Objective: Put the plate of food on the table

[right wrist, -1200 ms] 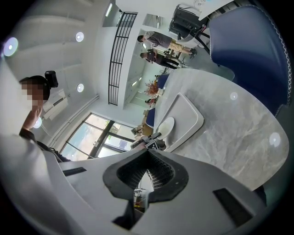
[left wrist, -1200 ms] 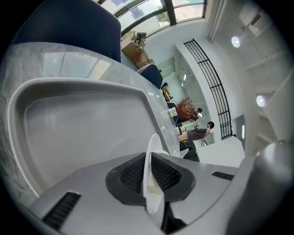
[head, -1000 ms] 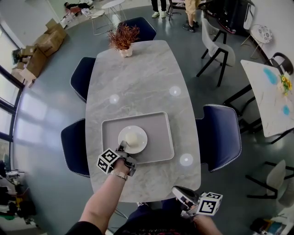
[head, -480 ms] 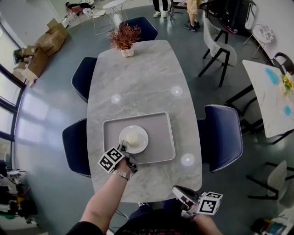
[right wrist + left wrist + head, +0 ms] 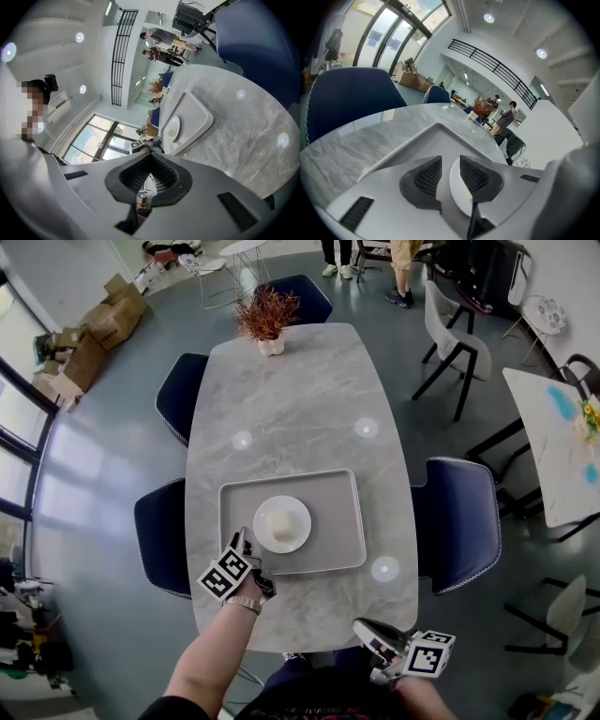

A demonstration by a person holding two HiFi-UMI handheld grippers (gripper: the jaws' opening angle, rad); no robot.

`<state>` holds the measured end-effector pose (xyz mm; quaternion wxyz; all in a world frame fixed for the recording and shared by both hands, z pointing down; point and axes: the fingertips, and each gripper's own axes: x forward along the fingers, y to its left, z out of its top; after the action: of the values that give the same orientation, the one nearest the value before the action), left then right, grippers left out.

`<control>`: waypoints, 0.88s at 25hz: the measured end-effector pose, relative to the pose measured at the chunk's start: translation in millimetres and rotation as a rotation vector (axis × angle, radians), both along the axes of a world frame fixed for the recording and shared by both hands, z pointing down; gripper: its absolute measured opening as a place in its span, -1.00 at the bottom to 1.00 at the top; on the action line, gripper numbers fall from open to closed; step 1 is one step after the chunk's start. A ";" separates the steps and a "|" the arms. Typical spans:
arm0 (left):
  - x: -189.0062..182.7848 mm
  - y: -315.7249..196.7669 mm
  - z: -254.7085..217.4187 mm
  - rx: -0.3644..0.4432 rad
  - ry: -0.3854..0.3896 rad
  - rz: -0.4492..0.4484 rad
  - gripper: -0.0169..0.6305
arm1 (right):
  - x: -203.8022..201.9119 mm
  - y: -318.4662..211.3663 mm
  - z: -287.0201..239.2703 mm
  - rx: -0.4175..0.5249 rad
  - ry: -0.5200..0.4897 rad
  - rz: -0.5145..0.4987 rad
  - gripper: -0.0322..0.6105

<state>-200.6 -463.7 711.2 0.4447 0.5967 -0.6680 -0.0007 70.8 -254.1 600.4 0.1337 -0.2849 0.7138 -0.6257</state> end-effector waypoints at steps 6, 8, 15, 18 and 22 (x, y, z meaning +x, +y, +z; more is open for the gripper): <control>-27.7 23.9 -11.6 0.026 0.014 -0.010 -0.63 | -17.0 -2.4 -2.5 0.019 -0.006 -0.063 -0.87; -32.5 33.1 -20.5 0.045 0.025 0.002 -0.81 | -23.0 -1.8 -2.8 0.028 -0.006 -0.083 -0.87; -30.9 57.4 -80.5 0.197 0.147 0.153 -0.92 | -58.7 3.1 -15.3 0.063 -0.013 -0.149 -0.87; -18.6 80.4 -109.7 0.252 0.241 0.323 -0.92 | -77.9 8.5 -23.0 0.085 -0.014 -0.167 -0.87; -0.7 127.7 -146.1 0.317 0.374 0.547 -0.92 | -102.6 19.0 -33.8 0.119 -0.005 -0.175 -0.87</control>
<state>-201.3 -336.0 565.1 0.4447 0.8043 -0.3826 -0.0943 -31.8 -235.1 566.6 0.0969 -0.2114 0.7714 -0.5923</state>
